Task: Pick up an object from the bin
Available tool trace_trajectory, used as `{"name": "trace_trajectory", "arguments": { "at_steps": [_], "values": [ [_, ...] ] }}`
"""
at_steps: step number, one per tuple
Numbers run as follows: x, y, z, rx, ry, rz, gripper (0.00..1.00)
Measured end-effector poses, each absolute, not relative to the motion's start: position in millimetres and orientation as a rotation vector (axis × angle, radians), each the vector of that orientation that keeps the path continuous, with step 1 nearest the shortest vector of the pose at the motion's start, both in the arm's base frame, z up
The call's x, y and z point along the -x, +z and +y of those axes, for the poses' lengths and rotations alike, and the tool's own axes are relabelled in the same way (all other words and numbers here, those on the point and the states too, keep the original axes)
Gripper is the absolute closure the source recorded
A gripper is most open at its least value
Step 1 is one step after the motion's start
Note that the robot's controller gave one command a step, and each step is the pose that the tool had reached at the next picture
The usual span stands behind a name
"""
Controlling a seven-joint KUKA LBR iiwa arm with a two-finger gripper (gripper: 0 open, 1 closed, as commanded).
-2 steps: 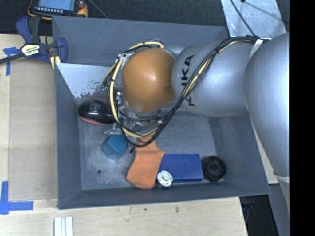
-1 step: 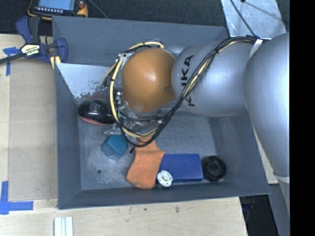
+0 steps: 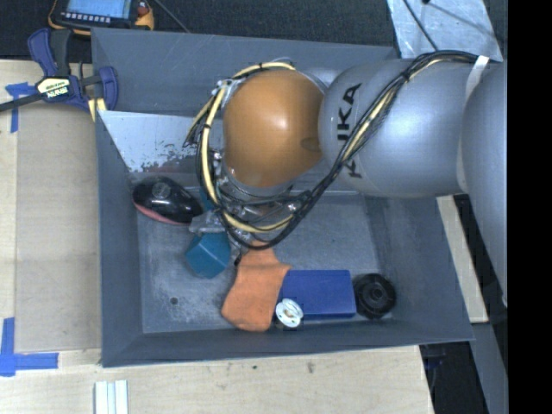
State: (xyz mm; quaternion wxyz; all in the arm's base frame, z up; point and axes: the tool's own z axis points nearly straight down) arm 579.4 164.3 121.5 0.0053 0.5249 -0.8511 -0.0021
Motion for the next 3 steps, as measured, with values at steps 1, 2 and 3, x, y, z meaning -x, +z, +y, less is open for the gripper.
{"name": "trace_trajectory", "arguments": {
  "at_steps": [1,2,3],
  "values": [
    [-563.0,131.5,155.2,-1.684,0.003,-2.663,1.00],
    [-571.2,122.9,152.3,-1.662,-0.007,-2.654,1.00],
    [-557.9,166.5,158.1,-1.667,-0.005,-2.657,1.00]
  ]
}}
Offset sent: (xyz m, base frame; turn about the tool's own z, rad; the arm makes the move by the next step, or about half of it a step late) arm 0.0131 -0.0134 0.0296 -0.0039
